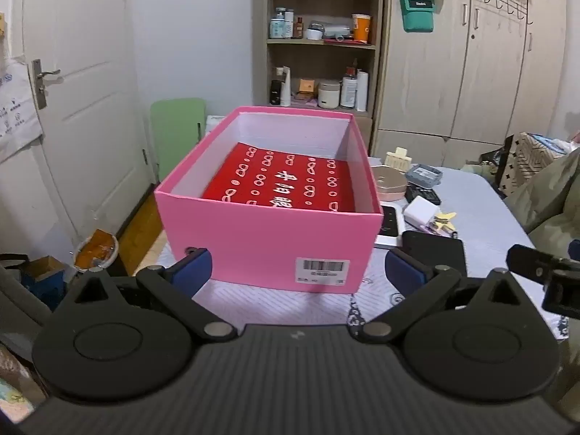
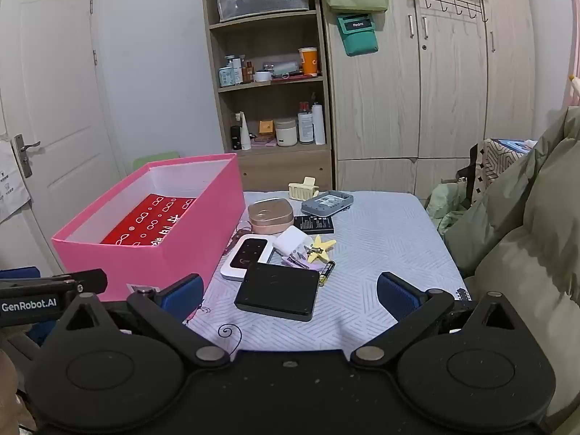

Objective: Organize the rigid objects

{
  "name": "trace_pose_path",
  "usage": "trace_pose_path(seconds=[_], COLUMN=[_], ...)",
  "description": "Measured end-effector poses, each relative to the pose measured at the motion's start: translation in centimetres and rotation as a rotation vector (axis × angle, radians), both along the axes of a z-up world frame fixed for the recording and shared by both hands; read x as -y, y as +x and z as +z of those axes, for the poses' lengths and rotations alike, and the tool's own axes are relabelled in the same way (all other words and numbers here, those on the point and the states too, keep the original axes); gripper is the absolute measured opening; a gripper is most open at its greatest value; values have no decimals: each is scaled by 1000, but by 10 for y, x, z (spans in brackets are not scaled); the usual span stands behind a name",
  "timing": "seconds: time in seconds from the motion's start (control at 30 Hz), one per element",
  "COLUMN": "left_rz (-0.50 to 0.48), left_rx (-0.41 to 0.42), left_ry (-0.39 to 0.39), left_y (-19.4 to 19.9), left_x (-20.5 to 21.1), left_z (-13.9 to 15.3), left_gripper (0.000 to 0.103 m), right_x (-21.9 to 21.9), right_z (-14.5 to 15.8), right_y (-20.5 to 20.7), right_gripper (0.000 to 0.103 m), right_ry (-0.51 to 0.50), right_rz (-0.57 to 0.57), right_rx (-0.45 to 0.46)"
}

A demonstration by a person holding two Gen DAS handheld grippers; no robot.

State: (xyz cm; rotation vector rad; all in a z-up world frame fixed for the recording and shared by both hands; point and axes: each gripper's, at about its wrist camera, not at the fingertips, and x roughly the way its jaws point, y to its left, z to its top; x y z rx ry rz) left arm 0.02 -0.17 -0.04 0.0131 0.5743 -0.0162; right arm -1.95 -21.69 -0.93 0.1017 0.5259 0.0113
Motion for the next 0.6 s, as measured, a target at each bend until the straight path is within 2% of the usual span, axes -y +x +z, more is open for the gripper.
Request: trace_pose_path(seconds=[0.13, 0.2, 0.3, 0.6], left_rz=[-22, -30, -38, -57], left_rx=[-32, -35, -59, -118], left_ry=[-5, -44, -62, -65], left_y=[3, 0, 6, 16], left_x=[13, 9, 7, 20], left_z=[1, -2, -7, -17], left_gripper=[102, 102, 101, 101], right_x=[2, 5, 14, 26], right_z=[-2, -3, -4, -14], right_y=[1, 1, 4, 3], right_gripper=[103, 103, 103, 103], right_ry=[-1, 0, -2, -22], right_rz=[-6, -11, -23, -60], right_rx=[-5, -7, -3, 0])
